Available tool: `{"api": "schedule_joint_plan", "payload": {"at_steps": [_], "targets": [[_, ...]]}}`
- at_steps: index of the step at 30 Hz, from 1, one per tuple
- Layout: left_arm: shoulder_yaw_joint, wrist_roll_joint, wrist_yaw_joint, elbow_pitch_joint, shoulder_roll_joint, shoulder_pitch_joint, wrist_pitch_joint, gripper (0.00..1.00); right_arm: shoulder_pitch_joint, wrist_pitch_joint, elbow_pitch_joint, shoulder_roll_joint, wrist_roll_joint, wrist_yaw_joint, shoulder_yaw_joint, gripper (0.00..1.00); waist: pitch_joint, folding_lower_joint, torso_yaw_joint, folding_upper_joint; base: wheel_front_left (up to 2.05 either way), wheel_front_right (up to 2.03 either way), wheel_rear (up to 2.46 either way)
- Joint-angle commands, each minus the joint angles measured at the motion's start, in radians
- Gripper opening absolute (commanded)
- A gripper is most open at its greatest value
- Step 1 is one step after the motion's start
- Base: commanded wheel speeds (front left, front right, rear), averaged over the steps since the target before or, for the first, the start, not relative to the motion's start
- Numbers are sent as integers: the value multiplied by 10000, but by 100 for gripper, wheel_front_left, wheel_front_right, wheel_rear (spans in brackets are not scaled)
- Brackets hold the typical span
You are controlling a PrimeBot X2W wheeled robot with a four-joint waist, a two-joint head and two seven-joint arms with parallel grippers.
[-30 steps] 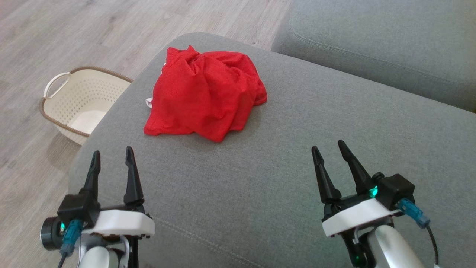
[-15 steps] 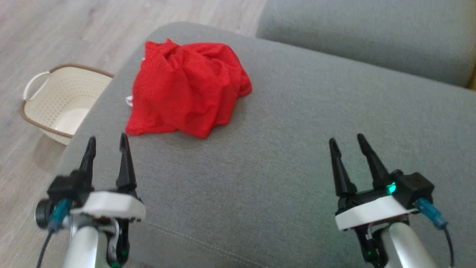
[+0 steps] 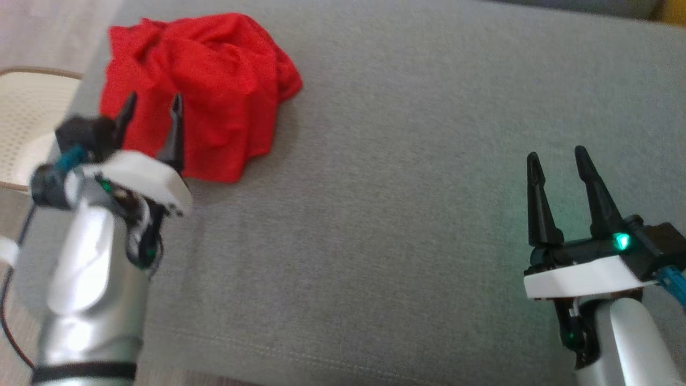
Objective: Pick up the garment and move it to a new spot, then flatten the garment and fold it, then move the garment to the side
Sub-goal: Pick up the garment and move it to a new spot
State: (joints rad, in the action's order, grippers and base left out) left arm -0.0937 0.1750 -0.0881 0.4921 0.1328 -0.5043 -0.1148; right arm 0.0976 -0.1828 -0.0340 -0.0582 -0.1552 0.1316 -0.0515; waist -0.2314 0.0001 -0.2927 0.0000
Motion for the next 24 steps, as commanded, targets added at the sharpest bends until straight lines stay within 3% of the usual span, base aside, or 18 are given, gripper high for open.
{"api": "schedule_joint_plan", "payload": {"at_steps": [1,14,15,16,24], "targets": [[258,-48,-22,121,639,-844,276,100,331,150,534,-140,115,-9,-234,100,-617,-1,567,0,0,0,0],[4,-564,137,2744,1649,-2939,1429,100,571,285,888,-218,129,-9,-303,100,-1609,-1,1311,0,0,0,0],[11,-564,167,2916,1685,-3024,1389,58,591,271,883,-213,126,-9,-295,100,-1641,-1,1343,0,0,0,0],[47,-524,190,3087,1703,-3100,1326,0,604,251,875,-207,121,-9,-273,100,-1661,-1,1360,0,0,0,0],[124,-414,395,3666,1739,-3467,-119,0,658,143,624,-175,90,-9,-187,100,-1392,-1,1329,0,0,0,0]]}}
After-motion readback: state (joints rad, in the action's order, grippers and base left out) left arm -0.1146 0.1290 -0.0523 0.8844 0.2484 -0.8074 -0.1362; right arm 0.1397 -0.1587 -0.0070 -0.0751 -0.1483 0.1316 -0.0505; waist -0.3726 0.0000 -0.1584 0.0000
